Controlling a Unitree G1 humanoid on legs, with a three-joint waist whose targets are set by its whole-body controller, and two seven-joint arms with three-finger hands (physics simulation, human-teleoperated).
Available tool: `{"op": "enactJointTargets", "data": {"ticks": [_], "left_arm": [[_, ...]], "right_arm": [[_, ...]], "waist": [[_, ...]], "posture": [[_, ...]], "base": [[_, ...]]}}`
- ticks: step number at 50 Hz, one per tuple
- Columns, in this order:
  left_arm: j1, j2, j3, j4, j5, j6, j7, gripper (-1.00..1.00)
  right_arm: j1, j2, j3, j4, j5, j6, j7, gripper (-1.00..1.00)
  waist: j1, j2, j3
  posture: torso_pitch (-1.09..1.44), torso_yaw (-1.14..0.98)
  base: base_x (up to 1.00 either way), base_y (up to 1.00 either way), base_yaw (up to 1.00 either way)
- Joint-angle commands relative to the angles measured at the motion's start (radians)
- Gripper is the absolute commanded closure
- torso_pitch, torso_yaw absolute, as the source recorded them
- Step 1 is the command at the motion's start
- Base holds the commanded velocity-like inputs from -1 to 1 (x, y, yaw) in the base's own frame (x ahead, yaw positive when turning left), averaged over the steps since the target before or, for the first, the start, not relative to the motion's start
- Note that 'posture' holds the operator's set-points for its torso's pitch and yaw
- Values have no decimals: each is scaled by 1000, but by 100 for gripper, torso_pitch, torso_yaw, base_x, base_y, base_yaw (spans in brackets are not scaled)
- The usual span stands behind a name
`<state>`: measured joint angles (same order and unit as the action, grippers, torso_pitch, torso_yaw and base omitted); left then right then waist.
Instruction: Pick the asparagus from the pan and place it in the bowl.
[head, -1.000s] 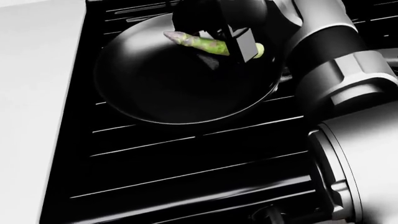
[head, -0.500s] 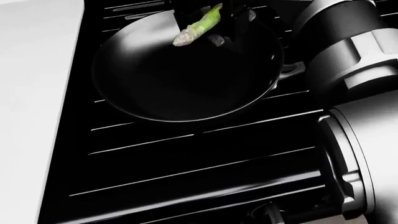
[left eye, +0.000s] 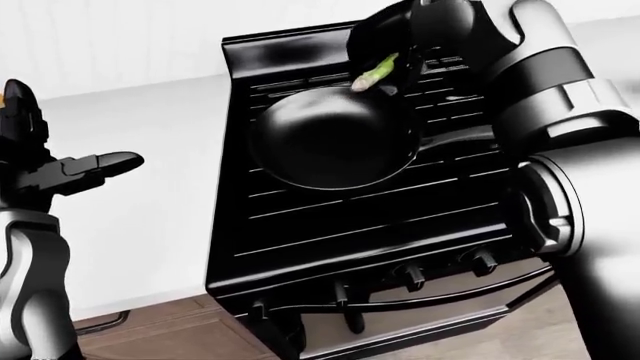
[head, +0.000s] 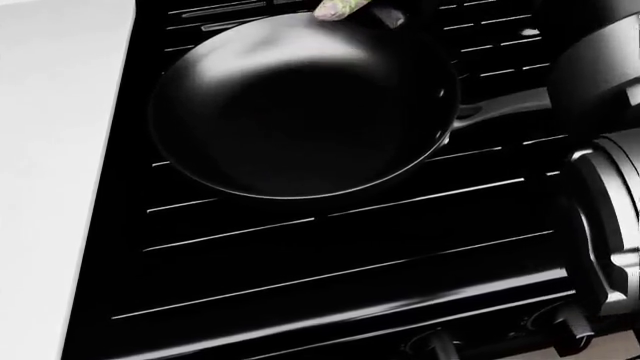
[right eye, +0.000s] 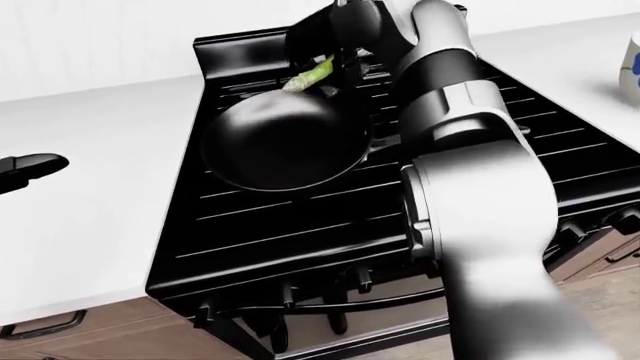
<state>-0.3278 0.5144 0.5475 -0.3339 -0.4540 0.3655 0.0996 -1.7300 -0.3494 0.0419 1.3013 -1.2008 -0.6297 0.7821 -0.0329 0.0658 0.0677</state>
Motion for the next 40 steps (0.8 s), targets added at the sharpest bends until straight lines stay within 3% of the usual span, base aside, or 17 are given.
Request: {"op": "enactJointTargets", "data": {"ticks": [1,19,28,29,30,34,37,39,40], "left_arm": [[-22,21,15,-30,2,-26,0,-100],[-31,35,23,-53,-7,-2,7,-100],[-33,40,27,-59,-11,5,8,-100],[-33,40,27,-59,-11,4,8,-100],[-33,40,27,-59,-11,4,8,-100],[-36,42,26,-63,-12,8,11,-100],[-35,42,26,-64,-12,7,11,-100],[-35,43,26,-61,-12,6,10,-100],[-35,43,26,-61,-12,6,10,-100]], "right_arm": [[-45,-18,-11,-35,14,-1,-15,100],[-35,-121,-33,-33,17,-44,-43,100],[-42,-135,-38,-31,24,-32,-38,100],[-41,-138,-38,-32,24,-31,-39,100],[-40,-138,-38,-31,25,-29,-39,100],[-43,-144,-40,-33,29,-30,-34,100],[-47,-147,-40,-33,30,-30,-36,100],[-46,-149,-40,-34,31,-30,-36,100],[-45,-150,-41,-34,31,-30,-37,100]], "waist": [[-1,4,-29],[0,-2,-26],[0,-2,-25],[5,-2,-47],[6,-2,-46],[13,-22,-40],[16,-57,-37],[17,-52,-41],[23,-62,-40]], "posture": [[0,0],[0,0],[0,0],[0,0],[0,0],[0,0],[0,0],[0,0],[0,0]], "base": [[0,0,0],[0,0,0],[0,0,0],[0,-7,0],[0,-8,0],[0,-9,0],[0,-9,0],[0,-9,0],[0,-10,0]]}}
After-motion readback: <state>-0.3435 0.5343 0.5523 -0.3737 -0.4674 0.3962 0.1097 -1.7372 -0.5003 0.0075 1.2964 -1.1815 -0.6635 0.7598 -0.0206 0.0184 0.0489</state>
